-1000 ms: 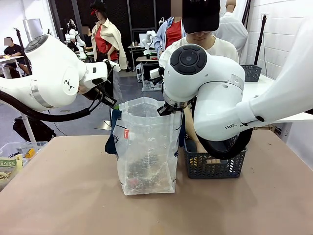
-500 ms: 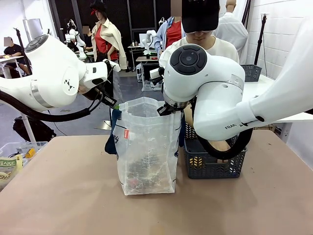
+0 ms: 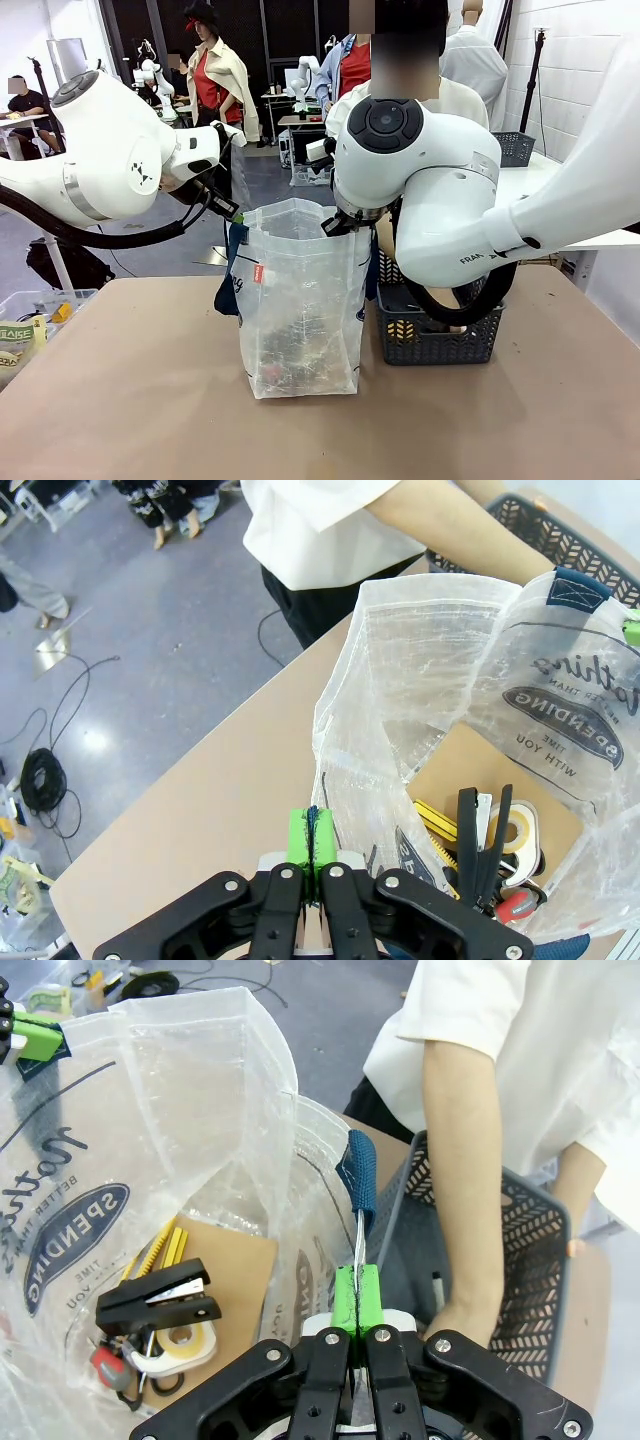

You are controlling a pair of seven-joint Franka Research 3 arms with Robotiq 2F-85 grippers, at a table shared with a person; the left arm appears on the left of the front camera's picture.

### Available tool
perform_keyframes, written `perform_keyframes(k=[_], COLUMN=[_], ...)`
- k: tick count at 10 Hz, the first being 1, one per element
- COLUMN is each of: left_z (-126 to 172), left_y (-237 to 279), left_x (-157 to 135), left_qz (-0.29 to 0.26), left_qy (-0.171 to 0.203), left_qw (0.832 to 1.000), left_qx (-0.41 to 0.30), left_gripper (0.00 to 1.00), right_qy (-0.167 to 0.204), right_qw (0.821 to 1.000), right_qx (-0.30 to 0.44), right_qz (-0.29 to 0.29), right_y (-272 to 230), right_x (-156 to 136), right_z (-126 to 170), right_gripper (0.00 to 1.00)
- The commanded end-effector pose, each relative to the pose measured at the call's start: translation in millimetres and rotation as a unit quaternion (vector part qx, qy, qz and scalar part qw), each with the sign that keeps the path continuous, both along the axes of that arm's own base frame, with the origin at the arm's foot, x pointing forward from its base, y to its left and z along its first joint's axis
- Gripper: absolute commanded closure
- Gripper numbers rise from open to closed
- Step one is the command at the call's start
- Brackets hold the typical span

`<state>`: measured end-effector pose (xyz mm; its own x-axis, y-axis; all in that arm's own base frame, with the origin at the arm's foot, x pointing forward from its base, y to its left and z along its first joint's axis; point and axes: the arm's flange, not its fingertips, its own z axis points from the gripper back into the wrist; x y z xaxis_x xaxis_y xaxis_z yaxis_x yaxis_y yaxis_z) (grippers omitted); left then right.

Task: Transfer purchased items from the store into the shopping bag.
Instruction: Move the Reusable shopping bag to the right side of the table.

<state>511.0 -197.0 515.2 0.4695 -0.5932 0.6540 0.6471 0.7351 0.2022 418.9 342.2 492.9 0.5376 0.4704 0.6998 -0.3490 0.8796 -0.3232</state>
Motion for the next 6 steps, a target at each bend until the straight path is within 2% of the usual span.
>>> perform_keyframes(k=[1, 6], left_z=[4.0, 4.0], left_y=[-1.3, -1.3], left_x=[2.5, 2.5], left_qz=[0.0, 0.0], left_qy=[0.0, 0.0], left_qw=[1.0, 1.0], left_qx=[0.0, 0.0], left_gripper=[1.0, 1.0], right_qy=[0.007, 0.007], right_qw=[1.0, 1.0], right_qx=[0.005, 0.005], right_qz=[0.0, 0.0], right_y=[-0.9, -0.9], right_x=[-0.3, -0.3], right_z=[3.6, 3.6], right_gripper=[1.0, 1.0])
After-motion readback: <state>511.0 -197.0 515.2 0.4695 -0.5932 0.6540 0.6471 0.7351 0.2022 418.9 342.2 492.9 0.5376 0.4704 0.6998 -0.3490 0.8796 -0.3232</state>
